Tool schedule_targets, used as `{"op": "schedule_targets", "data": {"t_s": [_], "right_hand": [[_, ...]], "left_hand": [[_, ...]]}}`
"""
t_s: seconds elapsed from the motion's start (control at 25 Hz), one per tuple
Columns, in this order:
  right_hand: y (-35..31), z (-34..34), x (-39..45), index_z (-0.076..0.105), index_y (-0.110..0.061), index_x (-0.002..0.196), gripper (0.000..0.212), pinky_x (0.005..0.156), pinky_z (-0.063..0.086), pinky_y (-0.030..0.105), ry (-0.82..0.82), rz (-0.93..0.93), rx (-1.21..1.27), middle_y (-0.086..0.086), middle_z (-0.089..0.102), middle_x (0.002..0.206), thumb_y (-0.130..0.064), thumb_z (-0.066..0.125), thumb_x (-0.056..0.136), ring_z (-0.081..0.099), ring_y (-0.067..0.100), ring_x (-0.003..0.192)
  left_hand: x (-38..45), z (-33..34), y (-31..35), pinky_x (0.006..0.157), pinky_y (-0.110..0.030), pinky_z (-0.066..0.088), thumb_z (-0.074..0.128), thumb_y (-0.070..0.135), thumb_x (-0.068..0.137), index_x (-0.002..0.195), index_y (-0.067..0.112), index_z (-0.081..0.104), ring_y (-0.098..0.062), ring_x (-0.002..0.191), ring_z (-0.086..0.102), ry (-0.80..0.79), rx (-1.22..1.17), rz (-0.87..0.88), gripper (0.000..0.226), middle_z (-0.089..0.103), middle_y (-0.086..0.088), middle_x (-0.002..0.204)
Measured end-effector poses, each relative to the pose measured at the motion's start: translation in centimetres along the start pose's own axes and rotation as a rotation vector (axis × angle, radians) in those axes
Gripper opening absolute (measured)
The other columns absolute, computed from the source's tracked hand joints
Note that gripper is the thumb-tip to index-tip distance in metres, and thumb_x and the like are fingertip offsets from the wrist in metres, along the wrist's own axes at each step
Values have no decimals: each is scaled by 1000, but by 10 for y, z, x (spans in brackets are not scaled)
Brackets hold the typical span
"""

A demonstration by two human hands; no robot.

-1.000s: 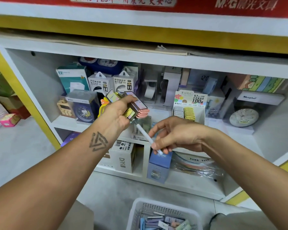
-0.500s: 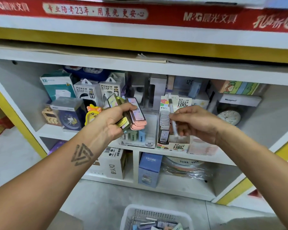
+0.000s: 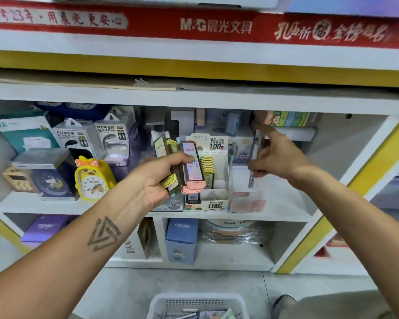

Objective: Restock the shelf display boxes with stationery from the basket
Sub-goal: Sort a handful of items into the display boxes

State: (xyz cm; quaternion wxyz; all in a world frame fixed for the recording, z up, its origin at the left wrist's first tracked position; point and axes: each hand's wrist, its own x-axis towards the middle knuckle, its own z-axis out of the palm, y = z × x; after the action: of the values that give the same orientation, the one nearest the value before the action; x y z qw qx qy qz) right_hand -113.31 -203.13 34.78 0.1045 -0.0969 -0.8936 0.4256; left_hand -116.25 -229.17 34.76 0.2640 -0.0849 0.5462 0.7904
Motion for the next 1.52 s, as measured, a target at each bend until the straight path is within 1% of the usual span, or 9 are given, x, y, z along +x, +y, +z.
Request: {"op": "schedule_targets", "data": {"t_s": [0.12,0.24,0.56,0.84,1.04,1.16,1.28,1.4,1.52], "right_hand": [[9,-2,13,63,-20,120,36,58,54,15,207,-158,-172,7,72,77,-5,70,88,68,2,60],[17,5,24,71,-9,102,11,70,61,39,280,-259,-209,6,73,79,-11,64,95,71,15,72],[29,33,36,69,-8,110,17,77,57,40,301,-391,-268,9,73,86,-8,60,95,70,25,83],[25,37,39,70,-11,106,14,71,57,26,271,-357,-255,2,70,78,-9,61,95,68,4,68],[23,43,39,65,-5,84,22,63,55,41,200,-415,-435,11,66,72,-8,50,99,65,30,68],[21,48,42,70,-2,109,28,71,55,41,139,-334,-523,17,69,88,0,46,96,64,36,77],[14,43,38,60,-8,133,42,69,48,33,190,-309,-440,12,64,84,1,45,94,59,33,75],[-3,40,28,66,-10,119,28,65,50,28,225,-224,-189,9,71,87,-6,51,96,61,22,68],[-30,53,12,69,-10,102,17,51,45,27,-27,-51,309,7,73,78,-26,67,95,60,15,55]], "left_hand": [[9,8,-3,70,-52,61,72,0,76,124,1,65,-35,98,71,-40,8,21,49,69,-26,113],[20,12,-5,67,-52,61,76,1,66,117,2,69,-35,92,73,-68,9,41,52,72,-25,106],[27,11,-9,54,-45,58,76,-2,62,98,5,73,-34,76,75,-111,-3,44,37,75,-24,91],[26,10,-9,60,-46,59,76,-3,61,108,4,71,-37,84,74,-136,-18,40,47,73,-25,99],[26,6,-8,64,-48,60,77,-3,61,112,4,70,-36,87,74,-130,-29,47,52,73,-24,101],[24,5,-7,67,-48,61,77,-2,61,113,4,70,-35,88,74,-113,-27,49,53,74,-23,101],[22,2,-6,66,-47,61,76,-3,62,115,2,69,-35,88,74,-113,-29,54,53,73,-24,101],[19,0,-4,76,-53,60,75,-2,65,120,2,67,-38,96,72,-106,-23,47,56,71,-26,107],[15,-1,-3,86,-54,56,73,-3,73,123,2,66,-38,100,70,-85,-16,47,50,71,-25,109]]}}
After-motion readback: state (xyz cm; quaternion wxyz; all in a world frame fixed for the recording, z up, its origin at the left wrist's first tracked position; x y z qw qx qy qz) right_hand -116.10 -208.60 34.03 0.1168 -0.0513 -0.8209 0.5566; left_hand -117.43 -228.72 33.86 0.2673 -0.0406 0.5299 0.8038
